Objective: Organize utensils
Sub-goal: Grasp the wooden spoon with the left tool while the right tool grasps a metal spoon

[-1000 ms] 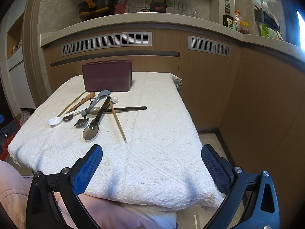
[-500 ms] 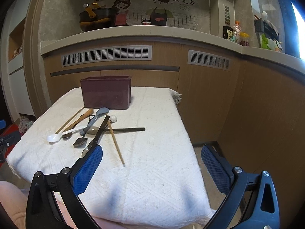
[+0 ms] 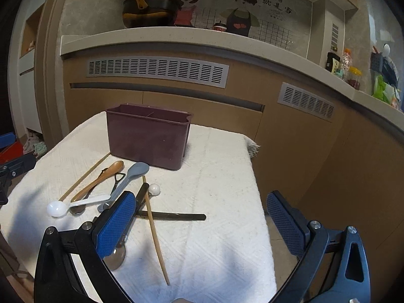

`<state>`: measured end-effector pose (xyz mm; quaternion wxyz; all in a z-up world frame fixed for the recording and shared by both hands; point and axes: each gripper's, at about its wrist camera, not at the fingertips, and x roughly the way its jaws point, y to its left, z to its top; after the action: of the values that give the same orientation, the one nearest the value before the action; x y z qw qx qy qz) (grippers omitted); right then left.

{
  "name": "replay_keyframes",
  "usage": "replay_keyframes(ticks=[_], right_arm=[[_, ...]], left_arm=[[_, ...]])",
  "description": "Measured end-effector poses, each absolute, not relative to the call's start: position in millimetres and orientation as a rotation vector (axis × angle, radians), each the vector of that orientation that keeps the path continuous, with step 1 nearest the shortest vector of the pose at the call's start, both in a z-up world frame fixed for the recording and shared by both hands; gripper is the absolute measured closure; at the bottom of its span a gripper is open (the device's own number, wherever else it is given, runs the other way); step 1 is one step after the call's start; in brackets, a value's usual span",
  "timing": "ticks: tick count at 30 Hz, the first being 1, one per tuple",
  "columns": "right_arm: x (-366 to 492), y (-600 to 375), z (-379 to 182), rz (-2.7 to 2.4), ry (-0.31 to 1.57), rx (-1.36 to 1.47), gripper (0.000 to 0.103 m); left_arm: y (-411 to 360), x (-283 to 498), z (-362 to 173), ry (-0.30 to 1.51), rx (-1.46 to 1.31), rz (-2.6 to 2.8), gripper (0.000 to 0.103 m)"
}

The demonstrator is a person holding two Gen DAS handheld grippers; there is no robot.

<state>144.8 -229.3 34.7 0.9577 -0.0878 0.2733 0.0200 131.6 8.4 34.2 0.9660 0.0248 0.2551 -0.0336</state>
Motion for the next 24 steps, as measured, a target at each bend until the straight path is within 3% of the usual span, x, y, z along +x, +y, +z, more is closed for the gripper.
replay_keyframes(ticks=[8, 9, 10, 12, 15, 20, 22, 24], right_arm=[[195.9, -197.0, -3.6, 0.271, 0.739, -0.116, 0.002], [199.8, -190.5, -9.8, 0.279, 0.759, -0.119, 0.012], [203.3, -183.0, -15.4, 0.282, 0.774, -0.129, 0.031], [211.6, -171.3, -24.2, 0.281, 0.806, -0.140, 0.051], [225.8, -164.1, -32.5, 0.319, 0.866, -0.094, 0.054], [244.9, -157.0, -44.9, 0.305, 0.928, -0.112, 0.067], [250.4, -158.5, -50.9, 0.294, 0.959, -0.116, 0.088], [249.9, -163.2, -50.8, 0.300, 0.958, -0.112, 0.093]], left_arm=[[36.1, 174.7, 22.4, 0.571, -0.002, -0.045, 0.000], [39.5, 176.7, 17.8, 0.583, -0.021, -0.051, 0.000], [42.6, 178.9, 13.5, 0.595, -0.037, -0.057, 0.000], [47.8, 181.8, 4.4, 0.618, -0.055, -0.064, 0.001], [52.8, 181.4, -4.6, 0.628, -0.061, -0.065, 0.002], [57.7, 180.8, -12.7, 0.643, -0.076, -0.088, 0.008], [57.4, 183.6, -15.3, 0.661, -0.082, -0.103, 0.015], [55.8, 186.6, -17.4, 0.679, -0.089, -0.122, 0.017]])
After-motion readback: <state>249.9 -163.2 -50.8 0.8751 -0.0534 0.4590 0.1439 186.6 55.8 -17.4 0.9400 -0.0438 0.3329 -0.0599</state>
